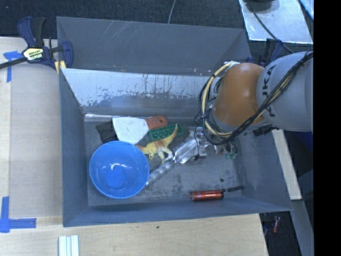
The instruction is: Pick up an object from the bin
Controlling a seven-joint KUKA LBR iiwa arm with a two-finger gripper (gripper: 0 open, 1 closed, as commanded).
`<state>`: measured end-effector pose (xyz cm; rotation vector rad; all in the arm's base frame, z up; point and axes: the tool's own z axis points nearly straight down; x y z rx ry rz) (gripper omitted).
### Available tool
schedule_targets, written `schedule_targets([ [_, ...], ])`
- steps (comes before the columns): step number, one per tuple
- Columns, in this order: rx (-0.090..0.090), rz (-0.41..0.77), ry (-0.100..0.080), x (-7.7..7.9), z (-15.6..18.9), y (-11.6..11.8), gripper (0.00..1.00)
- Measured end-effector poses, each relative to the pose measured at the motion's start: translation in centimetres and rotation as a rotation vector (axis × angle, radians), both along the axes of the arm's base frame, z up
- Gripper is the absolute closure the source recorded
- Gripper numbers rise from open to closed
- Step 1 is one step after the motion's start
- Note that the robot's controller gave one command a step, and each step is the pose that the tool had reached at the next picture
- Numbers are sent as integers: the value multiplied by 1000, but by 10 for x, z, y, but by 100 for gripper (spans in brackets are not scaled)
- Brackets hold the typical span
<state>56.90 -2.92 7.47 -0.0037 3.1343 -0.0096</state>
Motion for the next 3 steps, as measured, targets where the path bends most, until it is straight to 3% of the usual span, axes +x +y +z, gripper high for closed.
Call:
schedule_targets([
  [1, -1, 12, -2, -14, 76, 7, 100],
  [2, 0, -23, 0, -19, 153, 3, 100],
  [3, -2, -19, 1, -14, 190, 11, 100],
])
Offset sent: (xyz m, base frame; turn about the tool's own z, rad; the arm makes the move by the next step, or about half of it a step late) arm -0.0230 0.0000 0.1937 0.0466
